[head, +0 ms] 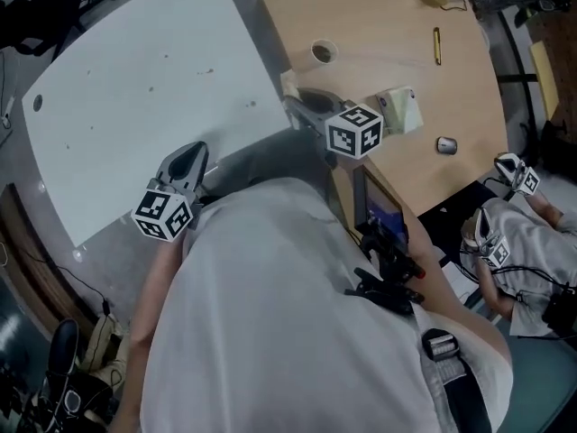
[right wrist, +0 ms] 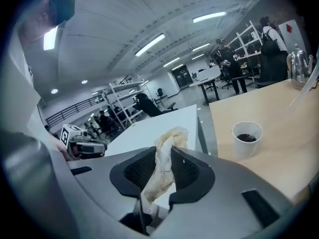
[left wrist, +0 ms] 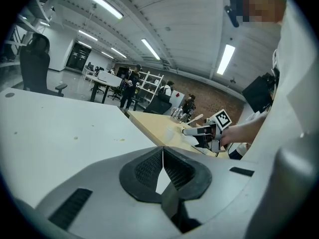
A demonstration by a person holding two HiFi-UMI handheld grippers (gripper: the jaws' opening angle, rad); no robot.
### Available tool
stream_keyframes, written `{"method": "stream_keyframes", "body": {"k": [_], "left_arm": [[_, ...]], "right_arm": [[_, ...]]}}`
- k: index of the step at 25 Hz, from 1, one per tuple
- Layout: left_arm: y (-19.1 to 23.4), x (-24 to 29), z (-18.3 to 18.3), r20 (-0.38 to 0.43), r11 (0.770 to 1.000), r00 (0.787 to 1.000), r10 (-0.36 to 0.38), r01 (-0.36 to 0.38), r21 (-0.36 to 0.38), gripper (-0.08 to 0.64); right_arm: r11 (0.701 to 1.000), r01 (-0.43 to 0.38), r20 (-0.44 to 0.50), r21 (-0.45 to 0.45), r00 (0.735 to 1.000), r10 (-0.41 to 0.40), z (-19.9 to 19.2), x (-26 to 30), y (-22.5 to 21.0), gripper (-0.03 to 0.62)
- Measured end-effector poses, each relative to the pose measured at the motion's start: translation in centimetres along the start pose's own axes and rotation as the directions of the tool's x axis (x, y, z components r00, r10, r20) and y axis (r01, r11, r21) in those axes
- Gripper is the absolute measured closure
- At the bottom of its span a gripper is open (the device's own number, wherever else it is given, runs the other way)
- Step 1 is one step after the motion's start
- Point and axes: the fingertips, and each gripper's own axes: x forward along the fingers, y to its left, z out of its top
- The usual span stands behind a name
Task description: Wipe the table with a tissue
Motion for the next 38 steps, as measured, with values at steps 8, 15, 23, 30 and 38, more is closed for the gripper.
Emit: {"method": "stream_keyframes", "body": {"k": [8,15,23,30,38], "left_arm": [[1.0,-2.0,-0.3,-0.033,0.997,0.997,-0.066,0.067,0.024,0.552],[1.8,-3.8,-1.3,-0.060,0.995,0.993,-0.098,0.100,0.028,0.552],[1.8,-5.0,-2.4,-0.078,0.993,0.990,-0.117,0.118,0.011,0.552],[2.2,-5.5,-3.8,-0.083,0.996,0.993,-0.084,0.081,-0.041,0.552],[2.8,-6.3,-5.2,-0.076,0.994,0.996,-0.051,0.043,-0.100,0.552]], "right_arm": [[0.996,0.076,-0.021,-0.047,0.997,-0.077,-1.9,1.3,2.2,0.495],[0.980,0.193,-0.059,-0.044,0.979,-0.196,-4.7,1.4,2.8,0.495],[0.958,0.268,-0.141,-0.101,0.949,-0.280,-6.7,2.9,0.4,0.495],[0.918,0.238,-0.264,-0.316,0.908,-0.326,-6.4,5.8,-2.6,0.502],[0.904,0.150,-0.392,-0.401,0.864,-0.317,-7.4,7.7,-4.3,0.503]]}}
